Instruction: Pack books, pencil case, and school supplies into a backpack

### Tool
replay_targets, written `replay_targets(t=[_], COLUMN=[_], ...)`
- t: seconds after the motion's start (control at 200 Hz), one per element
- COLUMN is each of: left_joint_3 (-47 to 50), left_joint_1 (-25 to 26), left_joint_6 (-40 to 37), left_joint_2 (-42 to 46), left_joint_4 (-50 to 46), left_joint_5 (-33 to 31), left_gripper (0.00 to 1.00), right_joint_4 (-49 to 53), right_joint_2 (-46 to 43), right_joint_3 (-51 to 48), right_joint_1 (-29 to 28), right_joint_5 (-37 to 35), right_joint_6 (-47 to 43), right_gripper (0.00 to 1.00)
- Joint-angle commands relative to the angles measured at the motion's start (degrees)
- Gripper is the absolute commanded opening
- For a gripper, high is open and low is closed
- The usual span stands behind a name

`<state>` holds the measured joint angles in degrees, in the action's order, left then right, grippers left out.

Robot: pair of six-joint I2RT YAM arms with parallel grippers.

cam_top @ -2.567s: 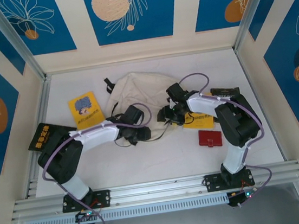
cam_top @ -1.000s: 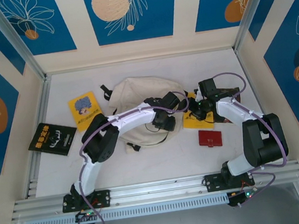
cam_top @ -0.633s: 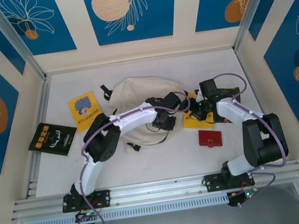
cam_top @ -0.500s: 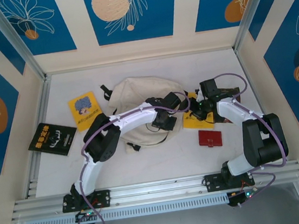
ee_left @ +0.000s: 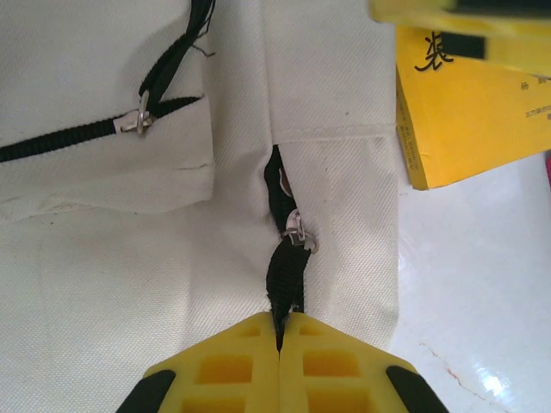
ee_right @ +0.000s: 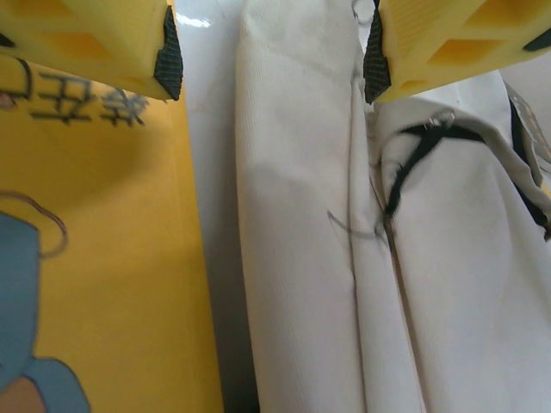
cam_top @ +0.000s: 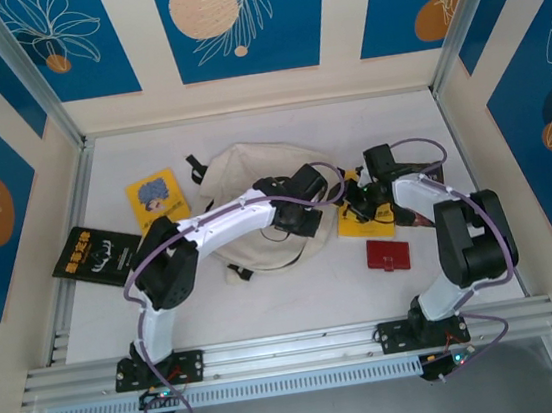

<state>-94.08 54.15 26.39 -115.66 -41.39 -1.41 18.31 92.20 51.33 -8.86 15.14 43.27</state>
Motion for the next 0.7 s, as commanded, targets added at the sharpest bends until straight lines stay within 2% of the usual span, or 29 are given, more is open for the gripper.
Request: replay_targets(t=[0.0,0.225,0.32,0.48,0.555,0.695], left_joint_3=[1.01,1.01,1.17,5.46,8.22,11.18], left_joint_1=[0.68,0.68,0.69,0.8,0.86,0.87], left_joint_6=[-1.05,-1.18,-1.21,-0.55,-0.9,-1.6], left_joint_2=[1.66,1.67,1.85,4.37,6.46,9.74], left_joint_4=[0.09,0.3,-0.28,-2.52,-3.61,-6.27], left_joint_5=[1.0,0.77,0.12,-1.41,-1.58,-1.76], left_gripper=[0.0,0.0,0.0,0.0,0.0,0.0], right_joint_4=[-0.7,-0.56,-0.83,-0.92,-0.16,-0.29], right_joint_2=[2.84,7.69,8.72,9.36,9.86,10.68], right_joint_3=[3.11,5.51,5.79,6.19,6.88,7.93], right_joint_1=[-1.31,-3.15,-3.45,-3.38,-3.44,-3.67], right_joint_5=[3.04,3.73,3.22,-1.26,-3.94,-7.51], right_joint_6=[1.61,2.67,2.45,1.31,0.72,0.29], right_gripper=[0.61,0.58,0.45,0.12,0.01,0.0])
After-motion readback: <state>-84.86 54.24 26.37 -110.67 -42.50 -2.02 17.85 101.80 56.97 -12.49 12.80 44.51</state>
